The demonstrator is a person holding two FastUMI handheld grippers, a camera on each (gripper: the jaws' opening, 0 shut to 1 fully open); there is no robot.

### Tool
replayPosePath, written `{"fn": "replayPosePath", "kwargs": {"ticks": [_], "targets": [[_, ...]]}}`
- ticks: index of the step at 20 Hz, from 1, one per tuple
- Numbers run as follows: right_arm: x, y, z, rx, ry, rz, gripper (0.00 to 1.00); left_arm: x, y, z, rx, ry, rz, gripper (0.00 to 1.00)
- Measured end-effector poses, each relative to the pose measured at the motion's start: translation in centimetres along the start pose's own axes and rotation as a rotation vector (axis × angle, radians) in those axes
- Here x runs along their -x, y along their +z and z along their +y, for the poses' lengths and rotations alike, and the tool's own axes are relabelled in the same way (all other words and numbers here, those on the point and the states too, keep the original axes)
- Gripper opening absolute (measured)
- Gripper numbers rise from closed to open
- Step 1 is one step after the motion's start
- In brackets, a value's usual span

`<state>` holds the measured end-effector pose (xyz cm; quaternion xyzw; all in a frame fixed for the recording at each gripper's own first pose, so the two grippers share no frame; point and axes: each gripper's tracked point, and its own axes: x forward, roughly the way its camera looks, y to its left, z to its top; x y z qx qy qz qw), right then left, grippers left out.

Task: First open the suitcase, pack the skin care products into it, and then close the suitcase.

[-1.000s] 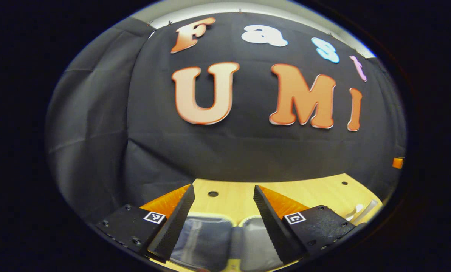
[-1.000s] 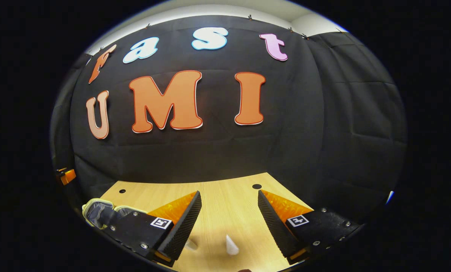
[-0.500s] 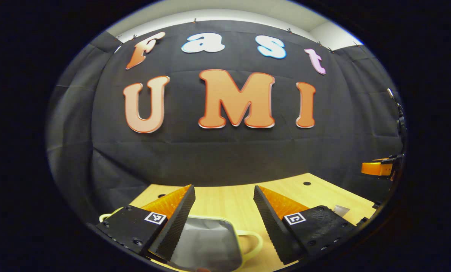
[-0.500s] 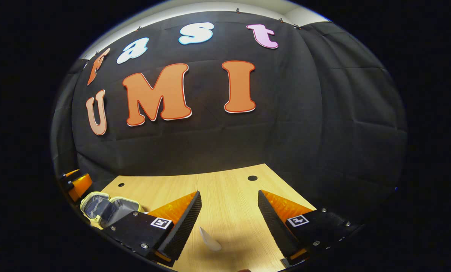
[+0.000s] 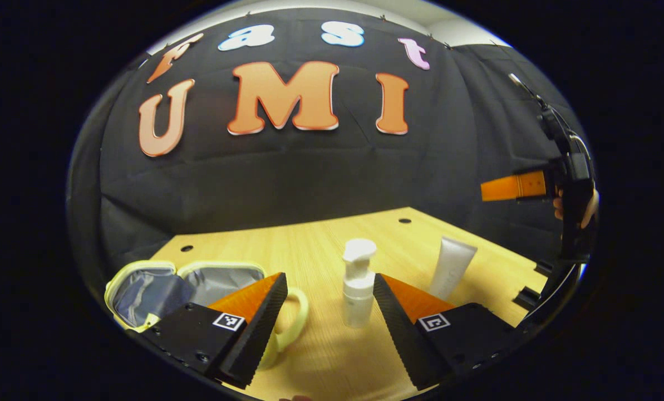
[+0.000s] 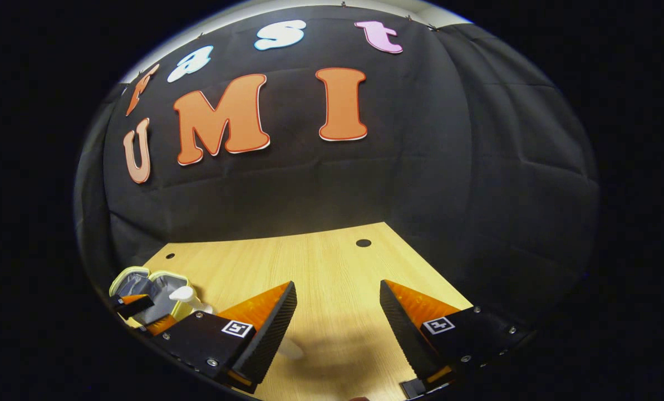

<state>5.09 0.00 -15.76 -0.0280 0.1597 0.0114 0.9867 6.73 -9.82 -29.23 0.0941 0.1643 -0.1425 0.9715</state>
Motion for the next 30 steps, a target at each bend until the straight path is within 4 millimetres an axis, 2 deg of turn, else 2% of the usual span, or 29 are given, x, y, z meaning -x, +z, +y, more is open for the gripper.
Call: {"fn": "replayPosePath", "kwargs": {"ticks": [2, 4, 9, 12, 15, 16, 18, 20, 25, 27, 30], "targets": [[-0.3, -1.0, -0.5, 0.017, -0.007, 0.02, 0.95, -1.9, -2.2, -1.3, -0.021, -0.008, 0.03, 0.97], [-0.3, -1.7, -1.2, 0.024, -0.015, 0.034, 0.95, -4.0, -3.4, -2.2, -0.015, -0.005, 0.036, 0.98], [-0.4, -3.4, -2.8, 0.028, -0.041, 0.067, 0.95, -9.5, -5.9, -2.1, 0.015, 0.047, 0.063, 0.98], [-0.1, -4.5, -2.8, 0.032, -0.04, 0.089, 0.95, -11.6, -7.5, -2.5, 0.022, 0.052, 0.095, 0.98], [0.6, -5.0, -2.1, 0.028, -0.027, 0.097, 0.95, -11.9, -7.2, -3.0, 0.016, 0.049, 0.094, 0.62], [0.8, -5.1, -1.7, 0.026, -0.017, 0.099, 0.95, -12.4, -7.1, -3.1, 0.024, 0.046, 0.097, 0.62], [1.3, -5.2, -0.4, 0.028, 0.014, 0.1, 0.95, -11.9, -7.3, -3.1, 0.055, 0.035, 0.133, 0.6], [2.0, -5.1, 1.1, 0.026, 0.056, 0.1, 0.95, -10.9, -6.5, -3.2, 0.088, 0.018, 0.142, 0.59], [3.1, -5.2, 5.7, 0.054, 0.171, 0.107, 0.95, -6.3, -2.4, -1.6, 0.084, 0.002, 0.163, 0.58], [2.8, -5.8, 6.8, 0.064, 0.192, 0.121, 0.95, -4.2, -0.8, -0.5, 0.105, 0.006, 0.165, 0.58], [1.7, -8.2, 8.1, 0.089, 0.211, 0.174, 0.95, -1.3, 1.0, 1.7, 0.115, 0.026, 0.168, 0.58]]}}
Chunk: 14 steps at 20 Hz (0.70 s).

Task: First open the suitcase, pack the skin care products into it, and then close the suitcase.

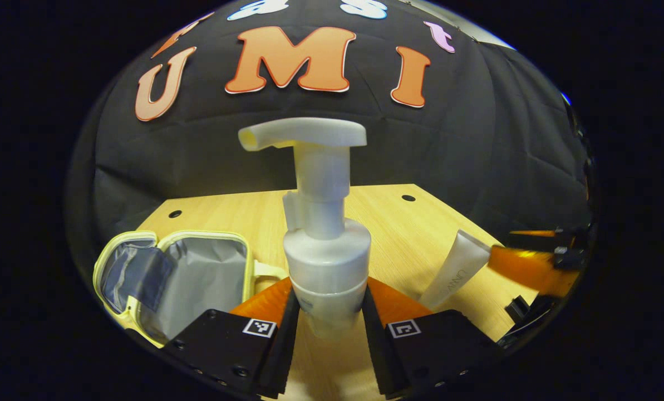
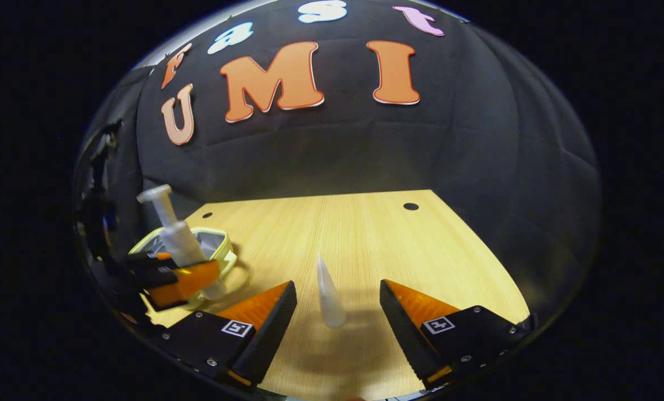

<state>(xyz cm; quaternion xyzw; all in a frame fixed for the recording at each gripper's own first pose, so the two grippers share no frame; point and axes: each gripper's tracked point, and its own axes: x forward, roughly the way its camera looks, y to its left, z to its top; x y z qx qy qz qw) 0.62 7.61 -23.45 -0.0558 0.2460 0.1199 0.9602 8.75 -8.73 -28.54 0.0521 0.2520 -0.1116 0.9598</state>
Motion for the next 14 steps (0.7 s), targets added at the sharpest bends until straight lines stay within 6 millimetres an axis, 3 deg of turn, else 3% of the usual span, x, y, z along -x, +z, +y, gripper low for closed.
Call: {"fn": "replayPosePath", "kwargs": {"ticks": [4, 9, 14], "targets": [[-2.6, -3.4, 0.6, 0.045, 0.014, 0.106, 0.96, 3.5, 1.0, 3.0, 0.0, 0.057, -0.013, 0.58], [-5.6, -6.6, 0.5, 0.059, 0.013, 0.176, 0.96, 6.4, -0.5, 6.2, 0.024, 0.098, 0.0, 0.58], [-7.4, -9.3, 0.5, 0.047, 0.011, 0.248, 0.74, 8.1, -1.8, 9.6, 0.037, 0.163, 0.02, 0.58]]}}
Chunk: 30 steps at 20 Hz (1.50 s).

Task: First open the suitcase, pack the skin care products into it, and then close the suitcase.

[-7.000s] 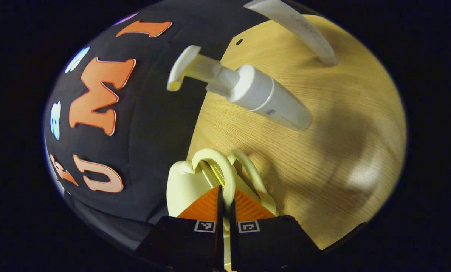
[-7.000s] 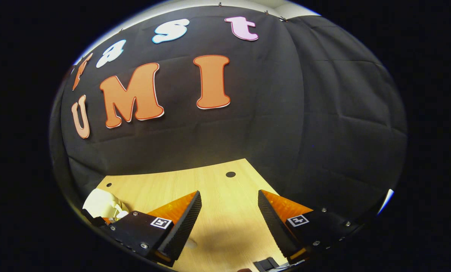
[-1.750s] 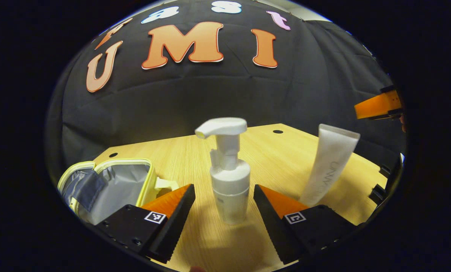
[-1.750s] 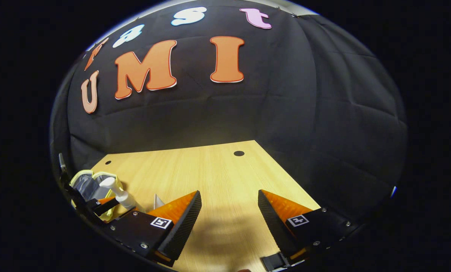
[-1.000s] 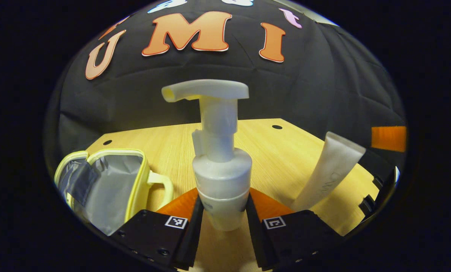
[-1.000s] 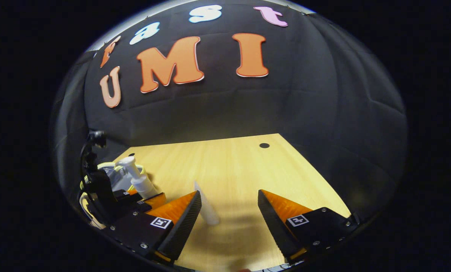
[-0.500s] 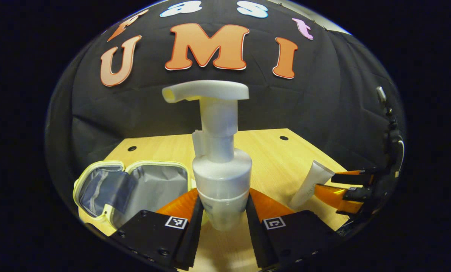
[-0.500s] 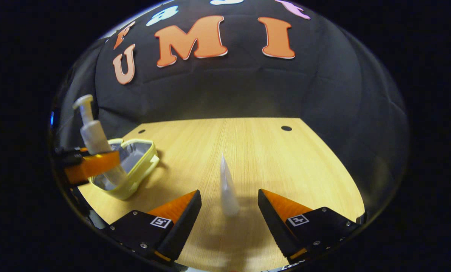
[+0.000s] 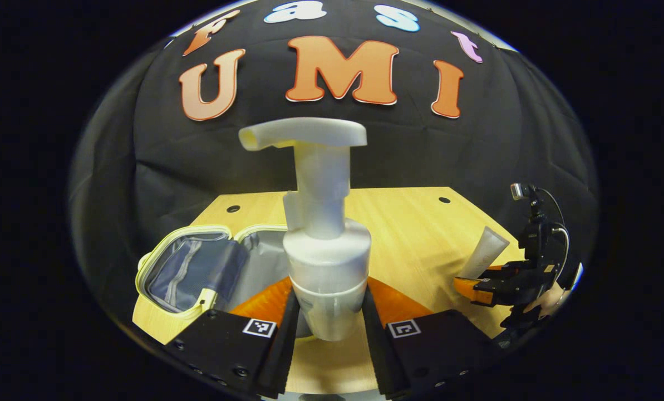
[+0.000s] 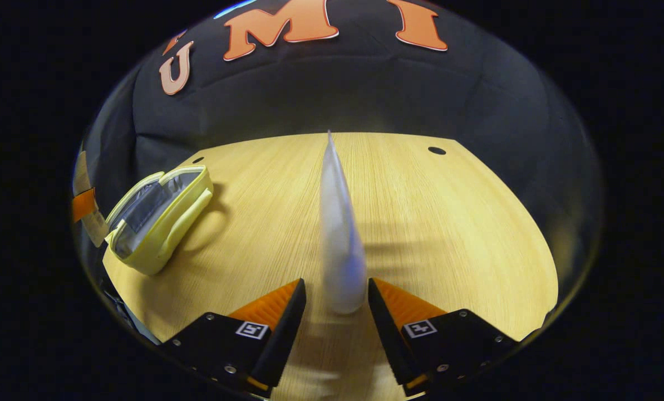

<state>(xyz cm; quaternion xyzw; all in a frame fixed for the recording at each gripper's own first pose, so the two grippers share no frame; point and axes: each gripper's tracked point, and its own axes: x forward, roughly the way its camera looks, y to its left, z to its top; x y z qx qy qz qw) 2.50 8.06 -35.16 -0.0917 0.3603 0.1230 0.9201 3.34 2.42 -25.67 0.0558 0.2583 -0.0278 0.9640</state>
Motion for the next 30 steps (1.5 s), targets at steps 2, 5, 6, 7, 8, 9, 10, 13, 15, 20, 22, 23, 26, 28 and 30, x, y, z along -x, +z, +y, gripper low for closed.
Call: {"fn": "replayPosePath", "kwargs": {"ticks": [2, 5, 6, 7, 8, 9, 10, 13, 15, 20, 22, 23, 26, 28, 30], "targets": [[-0.4, 0.1, -0.3, 0.004, 0.0, -0.003, 0.56, 0.2, -0.3, 0.9, 0.005, 0.017, 0.007, 0.58], [0.1, 0.2, -0.4, 0.016, -0.007, -0.004, 0.48, 0.4, -0.3, 1.4, 0.02, 0.007, 0.011, 0.58], [0.4, 0.1, -0.3, 0.018, -0.009, 0.006, 0.46, 0.4, -0.1, 1.6, 0.024, 0.001, 0.011, 0.58], [1.0, 0.4, -0.1, 0.009, -0.007, 0.004, 0.44, 0.4, 0.5, 1.9, 0.03, -0.004, 0.012, 0.59], [1.7, 0.9, 0.3, -0.006, 0.003, -0.001, 0.43, 0.5, 1.0, 2.3, 0.032, -0.012, 0.009, 0.59], [2.5, 1.4, 0.9, -0.025, 0.015, -0.006, 0.43, 0.6, 1.7, 2.8, 0.031, -0.023, 0.013, 0.58], [3.2, 2.2, 1.6, -0.04, 0.031, -0.013, 0.43, 0.3, 2.8, 3.4, 0.024, -0.038, 0.029, 0.58], [5.1, 4.6, 3.8, -0.062, 0.068, -0.049, 0.43, -0.2, 3.4, 6.4, -0.024, -0.073, 0.13, 0.58], [6.5, 6.1, 5.4, -0.085, 0.097, -0.065, 0.43, -0.7, 2.9, 8.2, -0.078, -0.111, 0.24, 0.59], [8.5, 9.5, 9.0, -0.091, 0.142, -0.141, 0.43, -2.3, -0.6, 11.2, -0.095, -0.188, 0.536, 0.59], [8.7, 10.1, 10.0, -0.097, 0.146, -0.152, 0.42, -2.9, -2.2, 10.8, -0.083, -0.221, 0.642, 0.59], [8.7, 10.1, 10.5, -0.109, 0.145, -0.154, 0.43, -3.5, -3.0, 10.9, -0.083, -0.223, 0.688, 0.59], [8.6, 9.3, 11.1, -0.128, 0.129, -0.131, 0.42, -5.1, -4.4, 11.0, -0.112, -0.211, 0.77, 0.59], [8.5, 8.7, 11.1, -0.126, 0.107, -0.11, 0.42, -6.0, -4.8, 10.1, -0.117, -0.219, 0.801, 0.59], [8.3, 8.4, 11.1, -0.135, 0.082, -0.095, 0.42, -7.0, -5.2, 10.1, -0.111, -0.23, 0.824, 0.59]]}}
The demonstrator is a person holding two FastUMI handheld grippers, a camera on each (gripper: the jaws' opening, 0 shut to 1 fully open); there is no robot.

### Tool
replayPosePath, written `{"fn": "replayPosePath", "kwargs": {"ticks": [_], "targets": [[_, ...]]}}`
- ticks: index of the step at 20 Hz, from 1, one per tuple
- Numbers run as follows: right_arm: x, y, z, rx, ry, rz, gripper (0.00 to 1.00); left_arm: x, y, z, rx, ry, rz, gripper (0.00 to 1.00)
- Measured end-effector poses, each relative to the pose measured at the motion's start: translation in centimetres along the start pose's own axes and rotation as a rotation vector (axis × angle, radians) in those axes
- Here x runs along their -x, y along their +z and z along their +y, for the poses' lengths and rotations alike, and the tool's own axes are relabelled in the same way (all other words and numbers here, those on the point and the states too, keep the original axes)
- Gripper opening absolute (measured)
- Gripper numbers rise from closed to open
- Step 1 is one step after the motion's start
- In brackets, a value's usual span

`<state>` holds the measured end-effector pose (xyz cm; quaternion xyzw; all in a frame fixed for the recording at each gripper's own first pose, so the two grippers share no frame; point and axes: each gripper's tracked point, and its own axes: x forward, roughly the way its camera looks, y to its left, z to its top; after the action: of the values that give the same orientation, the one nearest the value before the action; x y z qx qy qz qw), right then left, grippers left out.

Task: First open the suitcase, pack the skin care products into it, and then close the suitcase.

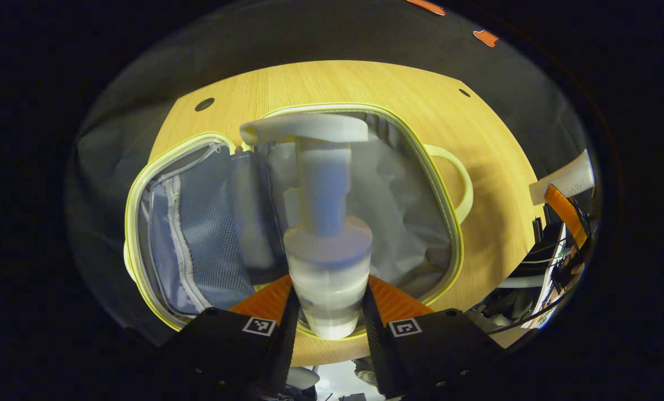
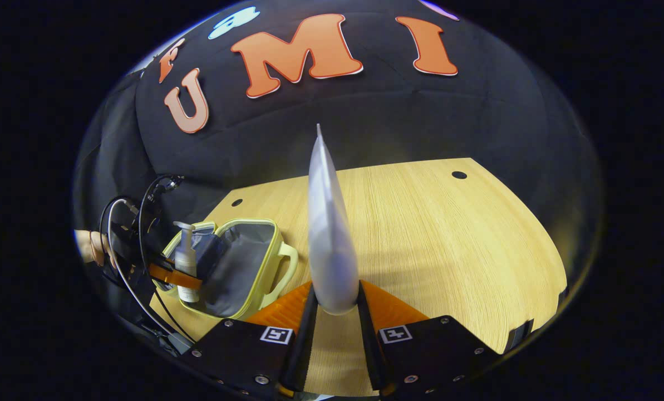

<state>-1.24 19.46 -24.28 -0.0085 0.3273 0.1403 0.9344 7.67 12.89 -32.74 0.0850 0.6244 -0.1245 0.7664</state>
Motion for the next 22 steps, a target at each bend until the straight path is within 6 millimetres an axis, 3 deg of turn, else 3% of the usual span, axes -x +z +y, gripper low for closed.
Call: {"fn": "replayPosePath", "kwargs": {"ticks": [3, 10, 12, 13, 14, 18, 22], "targets": [[0.0, 0.3, 0.3, -0.018, -0.016, 0.006, 0.42, -1.9, 1.7, -0.1, -0.013, -0.013, 0.006, 0.59], [0.0, 0.9, 2.0, -0.025, -0.014, 0.018, 0.42, -3.6, 2.8, -0.4, 0.001, -0.045, 0.008, 0.63], [-0.1, 1.1, 2.7, -0.023, -0.006, 0.019, 0.43, -3.4, 3.3, -1.4, 0.019, -0.069, -0.006, 0.87], [-0.2, 1.2, 3.2, -0.02, -0.001, 0.023, 0.43, -3.0, 3.6, -1.2, 0.012, -0.051, -0.021, 0.99], [-0.2, 1.4, 3.6, -0.019, 0.005, 0.024, 0.42, -2.6, 4.0, -0.5, -0.005, -0.026, -0.041, 1.0], [-0.2, 2.7, 6.4, -0.006, 0.059, 0.03, 0.42, 0.3, 5.8, 0.7, -0.027, 0.028, -0.184, 0.99], [-0.9, 4.8, 9.7, 0.11, 0.078, 0.055, 0.42, 5.8, 7.9, 1.9, 0.0, 0.057, -0.401, 0.99]]}}
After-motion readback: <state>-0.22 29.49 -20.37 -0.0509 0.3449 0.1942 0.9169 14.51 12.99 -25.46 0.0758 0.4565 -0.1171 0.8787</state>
